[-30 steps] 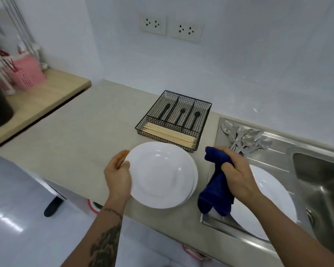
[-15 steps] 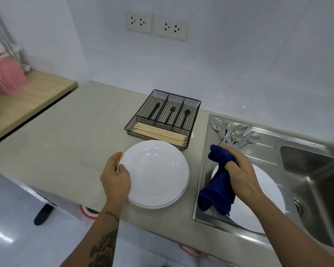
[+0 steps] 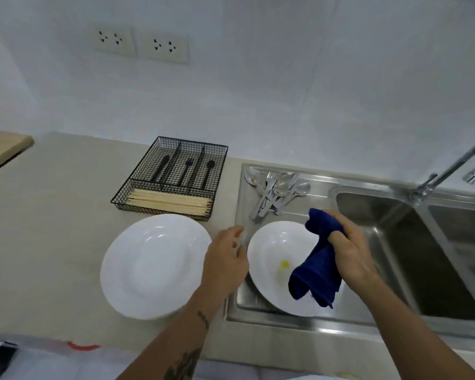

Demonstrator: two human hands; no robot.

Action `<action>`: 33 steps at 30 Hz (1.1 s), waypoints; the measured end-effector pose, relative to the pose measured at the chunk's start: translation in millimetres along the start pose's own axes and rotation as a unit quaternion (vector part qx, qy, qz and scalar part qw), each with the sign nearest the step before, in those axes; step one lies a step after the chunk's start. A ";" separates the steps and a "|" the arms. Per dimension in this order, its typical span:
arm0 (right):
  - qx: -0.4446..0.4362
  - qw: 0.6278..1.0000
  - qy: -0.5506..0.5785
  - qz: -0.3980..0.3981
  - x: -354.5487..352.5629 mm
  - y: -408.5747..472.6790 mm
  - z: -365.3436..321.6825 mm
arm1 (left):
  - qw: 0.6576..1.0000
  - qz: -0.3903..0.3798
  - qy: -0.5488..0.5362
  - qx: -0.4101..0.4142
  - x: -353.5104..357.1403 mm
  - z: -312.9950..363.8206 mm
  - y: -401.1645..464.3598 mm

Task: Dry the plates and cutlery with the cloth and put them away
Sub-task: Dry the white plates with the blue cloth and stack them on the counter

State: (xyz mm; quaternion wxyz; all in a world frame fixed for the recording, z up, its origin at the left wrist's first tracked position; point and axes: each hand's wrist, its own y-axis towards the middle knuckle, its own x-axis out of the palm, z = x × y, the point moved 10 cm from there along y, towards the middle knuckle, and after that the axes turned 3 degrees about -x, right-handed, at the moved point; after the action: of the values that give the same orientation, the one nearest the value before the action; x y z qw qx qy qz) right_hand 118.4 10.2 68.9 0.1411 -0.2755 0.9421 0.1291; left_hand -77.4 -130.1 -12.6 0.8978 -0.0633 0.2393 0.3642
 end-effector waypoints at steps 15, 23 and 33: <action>0.096 0.990 -0.087 -0.055 -41.4 -14.1 75.6 | 0.992 -0.034 -0.066 -0.106 66.4 -25.4 -6.5; 0.146 0.980 -0.090 -0.103 -29.0 -16.4 86.0 | 0.942 0.066 -0.261 -0.200 57.8 -22.4 -10.9; 0.115 0.981 -0.136 -0.079 -28.6 -11.7 59.3 | 0.877 -0.003 -0.408 -0.256 62.4 -18.5 -5.6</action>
State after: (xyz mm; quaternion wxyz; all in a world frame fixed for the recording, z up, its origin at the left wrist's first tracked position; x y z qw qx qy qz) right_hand 159.6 33.5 21.7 0.3087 -0.3113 0.8977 0.0449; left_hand -42.0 -100.6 -58.8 0.8695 -0.1373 -0.2496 0.4035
